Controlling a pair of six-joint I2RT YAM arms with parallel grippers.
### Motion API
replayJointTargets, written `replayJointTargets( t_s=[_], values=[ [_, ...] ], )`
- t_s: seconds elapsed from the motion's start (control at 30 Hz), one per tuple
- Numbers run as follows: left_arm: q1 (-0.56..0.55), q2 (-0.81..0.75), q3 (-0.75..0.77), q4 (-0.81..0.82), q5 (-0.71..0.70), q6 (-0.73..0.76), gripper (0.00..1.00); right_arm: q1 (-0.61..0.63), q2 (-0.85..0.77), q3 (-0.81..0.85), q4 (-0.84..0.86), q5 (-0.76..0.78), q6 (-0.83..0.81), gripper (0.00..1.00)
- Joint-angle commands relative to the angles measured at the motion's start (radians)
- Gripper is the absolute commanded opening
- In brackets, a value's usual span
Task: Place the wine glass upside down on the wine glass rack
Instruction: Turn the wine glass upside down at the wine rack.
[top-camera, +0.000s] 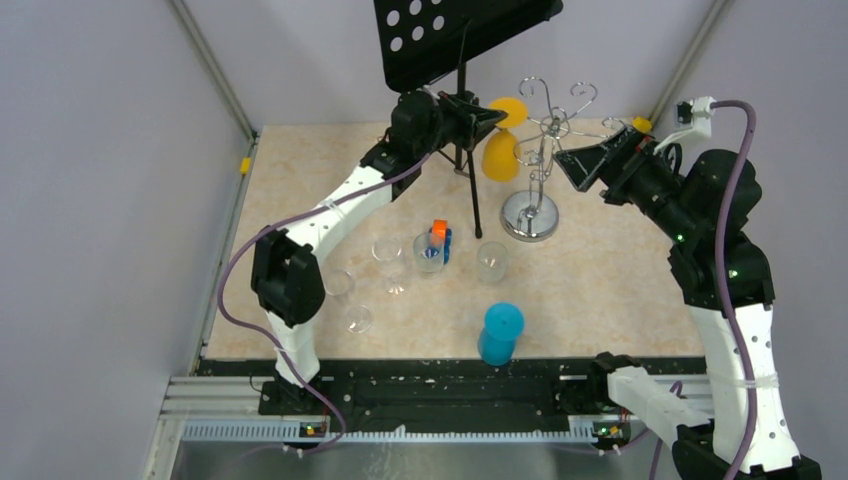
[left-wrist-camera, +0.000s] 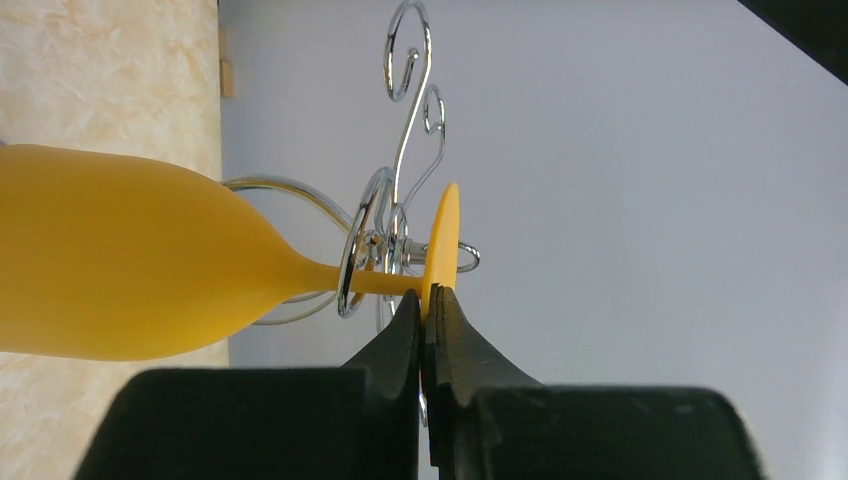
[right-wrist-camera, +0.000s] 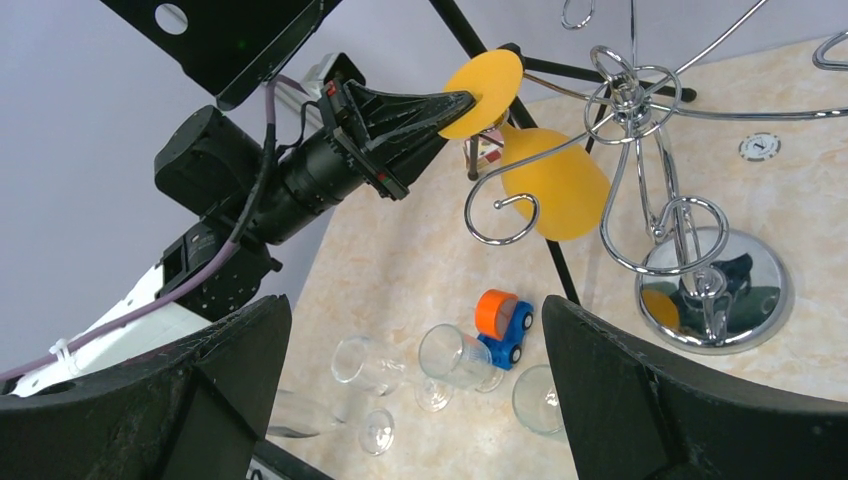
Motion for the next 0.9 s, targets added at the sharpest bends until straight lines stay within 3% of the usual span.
replayJointTargets(
  t_s=[0.0,0.33,0.7,0.87],
  values=[
    [-0.009,-0.049,0.005,0.031,0.016,0.004,0.0,-0.011,-0.006,-0.002,0.036,-0.009,0.008,0.99],
    [-0.018,-0.064,-0.023,0.013,0.02,0.004,0.0,-0.011,-0.009,-0.006,0.035,-0.005,0.005,0.99],
    [-0.019,-0.077,-0.046,-0.01,0.029,0.004,0.2,-0.011,-0.017,-0.015,0.037,-0.003,0.007,0.99],
    [-0.021,-0.081,-0.048,-0.025,0.033,0.005,0.35,-0.011,-0.017,-0.018,0.037,-0.004,0.006,0.99]
  ],
)
